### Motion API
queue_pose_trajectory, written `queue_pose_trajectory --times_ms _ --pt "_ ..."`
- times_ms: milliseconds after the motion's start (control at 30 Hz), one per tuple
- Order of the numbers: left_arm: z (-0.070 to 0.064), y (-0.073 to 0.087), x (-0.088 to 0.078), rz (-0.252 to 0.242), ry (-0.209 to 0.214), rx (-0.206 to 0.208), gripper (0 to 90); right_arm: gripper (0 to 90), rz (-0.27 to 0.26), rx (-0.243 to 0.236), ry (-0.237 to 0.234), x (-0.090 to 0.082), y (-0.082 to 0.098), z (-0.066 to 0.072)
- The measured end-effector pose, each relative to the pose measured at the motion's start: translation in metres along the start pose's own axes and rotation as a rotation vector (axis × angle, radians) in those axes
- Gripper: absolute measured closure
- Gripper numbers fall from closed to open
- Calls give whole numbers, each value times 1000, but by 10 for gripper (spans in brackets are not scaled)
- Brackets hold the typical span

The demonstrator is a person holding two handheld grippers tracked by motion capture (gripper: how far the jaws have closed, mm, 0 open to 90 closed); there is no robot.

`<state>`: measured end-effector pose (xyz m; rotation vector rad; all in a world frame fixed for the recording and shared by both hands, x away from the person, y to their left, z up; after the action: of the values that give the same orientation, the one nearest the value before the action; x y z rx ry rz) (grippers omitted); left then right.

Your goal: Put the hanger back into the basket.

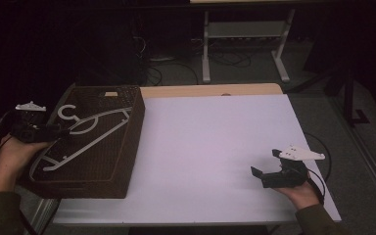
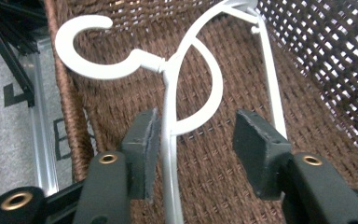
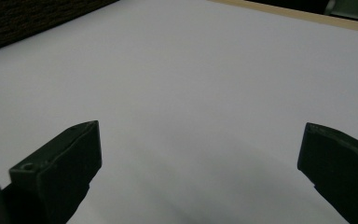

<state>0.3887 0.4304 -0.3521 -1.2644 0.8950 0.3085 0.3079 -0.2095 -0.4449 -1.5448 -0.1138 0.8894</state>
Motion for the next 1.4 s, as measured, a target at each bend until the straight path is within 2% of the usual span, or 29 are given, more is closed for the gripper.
queue_pose_trajectory --times_ms 100,167,200,233,333,400,533,567,600,800,867,900,1000,1067,1300,1333,1400 --pt "0 -2 -3 -8 -8 3 479 0 0 0 0 0 0 0" --pt "2 -1 -4 -1 -28 7 479 0 0 0 -1 0 0 0" --pt "5 2 -5 16 -23 6 522 0 0 0 -1 0 0 0" --pt "5 2 -5 16 -23 6 537 0 0 0 -1 0 0 0" --pt "9 13 -3 68 -36 3 581 0 2 -4 0 0 0 0" --pt "10 15 -2 76 -35 -2 599 0 3 -3 0 1 0 0" --pt "13 24 3 110 -49 -11 737 0 8 -5 -2 1 1 1" --pt "13 24 3 110 -49 -11 751 0 8 -5 -2 1 1 1" --pt "13 24 4 103 -47 -10 803 0 9 -5 -2 1 1 1" --pt "18 23 8 108 -83 5 819 0 10 -2 -3 2 1 0" --pt "21 23 11 107 -104 15 814 0 11 -1 -3 2 1 1" --pt "21 23 11 107 -104 15 809 0 11 -1 -3 2 1 1" --pt "22 21 12 68 -86 -10 721 0 11 -1 -2 1 1 0" --pt "21 19 12 63 -87 -8 687 0 9 0 -1 1 1 0" --pt "10 11 7 -2 -37 -23 525 0 9 -4 -4 1 1 1" --pt "7 8 6 -18 -24 -28 525 0 9 -5 -3 1 1 0" --pt "-3 2 6 -58 14 -42 450 0 2 -5 -4 1 -1 1"
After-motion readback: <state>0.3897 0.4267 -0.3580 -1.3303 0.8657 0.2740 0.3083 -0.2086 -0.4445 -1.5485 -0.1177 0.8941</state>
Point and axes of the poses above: each handheld gripper's, and its own axes: x roughly forward along the jaws, y roughly out of its underside, z roughly to its left, the point moved 6 cm from there along x, roughly forward along the jaws, and after that the axes turned 3 degrees about -z, right-handed, at the moved point
